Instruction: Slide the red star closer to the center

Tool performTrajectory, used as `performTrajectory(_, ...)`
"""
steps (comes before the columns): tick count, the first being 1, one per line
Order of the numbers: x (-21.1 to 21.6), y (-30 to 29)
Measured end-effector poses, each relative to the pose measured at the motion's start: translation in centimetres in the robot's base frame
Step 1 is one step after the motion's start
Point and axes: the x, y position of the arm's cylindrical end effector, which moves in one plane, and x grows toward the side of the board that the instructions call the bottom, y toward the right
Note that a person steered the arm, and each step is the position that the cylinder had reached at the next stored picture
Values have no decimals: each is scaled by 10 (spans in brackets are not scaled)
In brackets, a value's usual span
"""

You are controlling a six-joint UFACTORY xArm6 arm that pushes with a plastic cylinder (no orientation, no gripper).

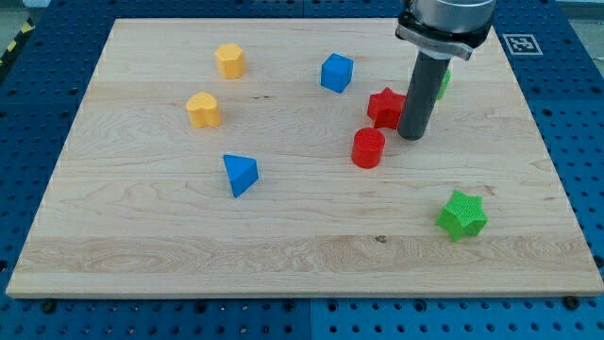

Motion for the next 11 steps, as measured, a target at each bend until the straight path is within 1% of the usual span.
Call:
performTrajectory(1, 15, 20)
performTrajectory(2, 39, 8)
performTrajectory(3, 39, 50)
performTrajectory(4, 19, 67)
performTrajectory(5, -10, 57)
performTrajectory(7, -41, 17)
performTrajectory(8, -43, 5)
performTrajectory(9, -32, -22)
performTrajectory(11, -12, -35)
